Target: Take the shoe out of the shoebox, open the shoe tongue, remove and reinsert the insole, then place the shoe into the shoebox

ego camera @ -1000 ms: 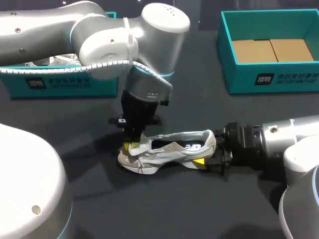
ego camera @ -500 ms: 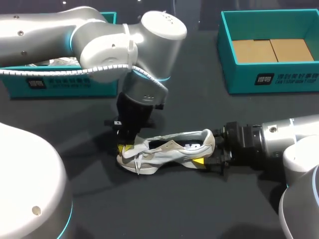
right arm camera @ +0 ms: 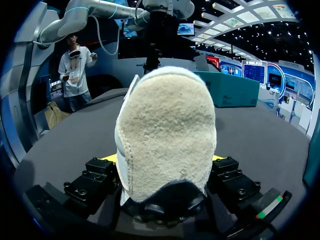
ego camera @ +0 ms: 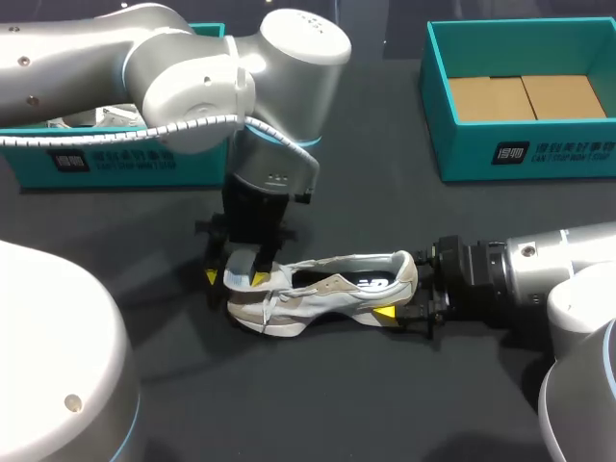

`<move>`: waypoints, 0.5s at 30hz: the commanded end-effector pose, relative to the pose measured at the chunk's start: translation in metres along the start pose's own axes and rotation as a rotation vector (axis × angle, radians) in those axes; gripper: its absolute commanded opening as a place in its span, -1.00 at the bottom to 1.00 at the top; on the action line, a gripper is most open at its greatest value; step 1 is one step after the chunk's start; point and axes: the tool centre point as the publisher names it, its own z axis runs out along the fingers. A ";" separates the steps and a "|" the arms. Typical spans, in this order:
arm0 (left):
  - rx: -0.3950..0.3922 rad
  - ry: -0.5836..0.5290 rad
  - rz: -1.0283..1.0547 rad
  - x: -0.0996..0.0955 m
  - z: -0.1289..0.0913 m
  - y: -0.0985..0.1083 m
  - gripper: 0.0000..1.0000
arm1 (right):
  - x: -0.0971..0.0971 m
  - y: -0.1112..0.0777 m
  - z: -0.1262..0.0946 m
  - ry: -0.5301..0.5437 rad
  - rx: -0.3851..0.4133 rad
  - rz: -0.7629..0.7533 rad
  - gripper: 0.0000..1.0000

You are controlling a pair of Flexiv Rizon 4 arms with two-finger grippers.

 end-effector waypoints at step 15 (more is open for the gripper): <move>0.130 0.188 0.344 0.013 -0.090 0.012 0.07 | 0.000 -0.001 -0.001 -0.001 0.002 0.000 -1.00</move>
